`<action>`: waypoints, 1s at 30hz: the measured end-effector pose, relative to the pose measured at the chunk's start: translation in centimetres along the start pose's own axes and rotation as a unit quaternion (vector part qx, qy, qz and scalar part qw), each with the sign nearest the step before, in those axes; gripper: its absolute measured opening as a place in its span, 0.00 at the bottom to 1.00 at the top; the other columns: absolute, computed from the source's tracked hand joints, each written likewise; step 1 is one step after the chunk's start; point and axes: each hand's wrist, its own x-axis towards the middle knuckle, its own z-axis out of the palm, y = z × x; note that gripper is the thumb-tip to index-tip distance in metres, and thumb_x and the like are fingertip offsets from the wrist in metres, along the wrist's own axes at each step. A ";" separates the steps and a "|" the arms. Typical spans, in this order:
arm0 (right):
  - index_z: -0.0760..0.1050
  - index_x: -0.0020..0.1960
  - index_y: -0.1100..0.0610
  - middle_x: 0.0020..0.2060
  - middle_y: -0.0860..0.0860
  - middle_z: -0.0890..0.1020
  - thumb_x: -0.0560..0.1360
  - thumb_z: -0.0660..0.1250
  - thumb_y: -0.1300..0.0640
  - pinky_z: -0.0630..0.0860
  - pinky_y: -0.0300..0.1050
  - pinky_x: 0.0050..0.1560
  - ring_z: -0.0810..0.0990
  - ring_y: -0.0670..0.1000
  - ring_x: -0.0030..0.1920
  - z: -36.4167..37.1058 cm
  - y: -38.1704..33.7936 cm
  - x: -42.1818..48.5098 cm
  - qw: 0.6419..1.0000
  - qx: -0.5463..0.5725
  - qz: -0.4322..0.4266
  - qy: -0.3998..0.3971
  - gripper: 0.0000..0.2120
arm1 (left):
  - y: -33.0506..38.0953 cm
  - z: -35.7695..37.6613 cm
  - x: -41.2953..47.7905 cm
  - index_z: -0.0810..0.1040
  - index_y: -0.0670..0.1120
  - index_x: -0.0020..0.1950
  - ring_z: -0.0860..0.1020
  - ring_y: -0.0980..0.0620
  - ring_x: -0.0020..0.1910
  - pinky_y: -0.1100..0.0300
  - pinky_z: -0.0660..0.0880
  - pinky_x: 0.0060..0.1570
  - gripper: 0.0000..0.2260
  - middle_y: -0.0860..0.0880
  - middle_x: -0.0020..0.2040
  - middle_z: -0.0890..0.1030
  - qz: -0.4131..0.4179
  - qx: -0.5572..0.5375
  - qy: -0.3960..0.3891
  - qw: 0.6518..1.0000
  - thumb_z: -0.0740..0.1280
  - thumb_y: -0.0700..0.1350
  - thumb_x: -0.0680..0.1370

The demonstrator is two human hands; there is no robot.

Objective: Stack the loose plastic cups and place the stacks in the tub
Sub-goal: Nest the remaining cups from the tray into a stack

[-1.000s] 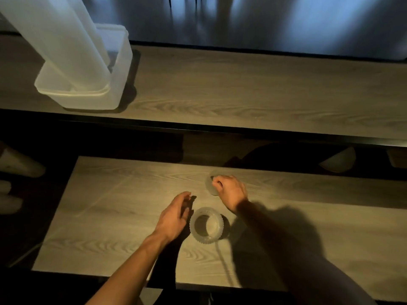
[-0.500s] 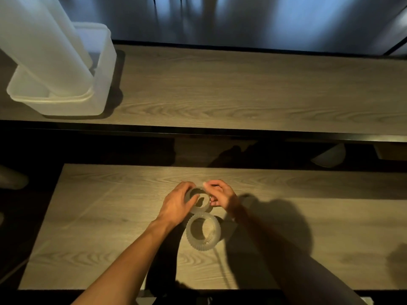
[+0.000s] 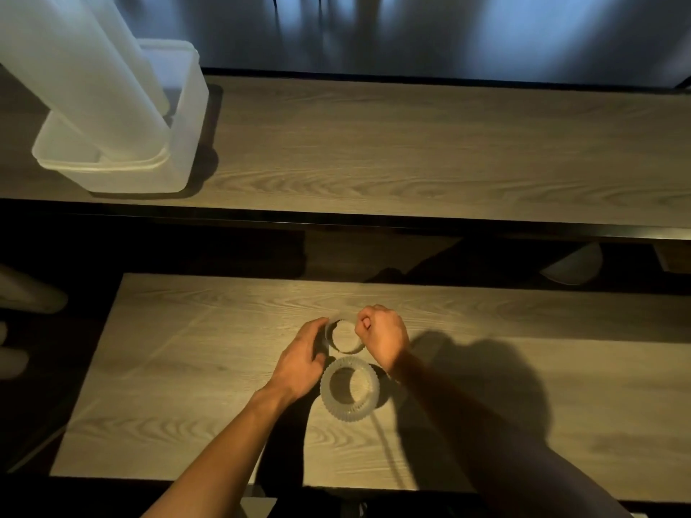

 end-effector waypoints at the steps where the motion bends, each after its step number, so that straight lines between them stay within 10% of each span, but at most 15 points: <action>1: 0.80 0.53 0.54 0.46 0.50 0.81 0.80 0.63 0.55 0.70 0.40 0.44 0.76 0.47 0.43 0.1 0.0 0.0 1.000 -0.008 0.009 0.001 0.08 | -0.4 0.0 -0.4 0.61 0.60 0.76 0.70 0.54 0.71 0.55 0.71 0.69 0.33 0.56 0.74 0.68 -0.009 0.000 0.005 1.000 0.69 0.37 0.76; 7: 0.75 0.62 0.50 0.51 0.47 0.78 0.82 0.62 0.47 0.74 0.41 0.45 0.77 0.46 0.46 -0.5 -0.1 -1.0 0.999 0.017 0.033 0.030 0.12 | -2.0 -0.3 -2.3 0.60 0.63 0.73 0.73 0.55 0.68 0.56 0.74 0.66 0.40 0.57 0.72 0.70 -0.012 0.024 0.028 0.999 0.78 0.43 0.69; 14: 0.74 0.66 0.50 0.54 0.44 0.78 0.75 0.72 0.59 0.79 0.45 0.47 0.76 0.41 0.48 -0.9 3.1 -4.5 0.973 0.101 -0.209 -0.013 0.21 | -2.3 1.1 -4.2 0.63 0.59 0.74 0.72 0.57 0.66 0.53 0.73 0.66 0.46 0.58 0.69 0.69 0.042 0.036 -0.028 0.998 0.82 0.54 0.61; 18: 0.75 0.67 0.59 0.57 0.53 0.81 0.68 0.79 0.48 0.81 0.47 0.53 0.81 0.51 0.54 0.3 3.9 -6.2 0.945 0.110 -0.309 0.005 0.32 | -2.0 2.6 -5.3 0.67 0.64 0.70 0.75 0.61 0.62 0.51 0.76 0.62 0.41 0.63 0.64 0.75 0.038 0.000 -0.018 0.999 0.82 0.57 0.61; 22: 0.72 0.69 0.59 0.63 0.52 0.79 0.62 0.84 0.52 0.78 0.53 0.61 0.78 0.47 0.63 0.8 4.1 -8.4 0.948 0.188 -0.248 -0.071 0.40 | -1.2 3.6 -6.4 0.71 0.62 0.68 0.77 0.61 0.60 0.52 0.77 0.60 0.37 0.62 0.61 0.78 0.037 -0.017 0.013 0.999 0.81 0.61 0.61; 26: 0.71 0.71 0.51 0.63 0.38 0.75 0.66 0.82 0.52 0.71 0.32 0.64 0.73 0.31 0.62 -2.3 2.2 -9.4 0.951 0.198 -0.184 -0.148 0.37 | 1.0 3.2 -7.9 0.72 0.64 0.67 0.77 0.63 0.60 0.57 0.77 0.59 0.36 0.64 0.61 0.78 0.060 -0.024 0.046 0.997 0.81 0.64 0.62; 30: 0.68 0.71 0.40 0.64 0.39 0.76 0.66 0.81 0.47 0.74 0.43 0.63 0.75 0.40 0.62 -7.3 -0.8 -9.0 0.959 0.185 -0.155 -0.147 0.38 | 3.8 1.3 -8.1 0.71 0.69 0.62 0.77 0.62 0.60 0.57 0.78 0.58 0.30 0.61 0.61 0.78 0.093 -0.031 0.098 0.990 0.81 0.56 0.66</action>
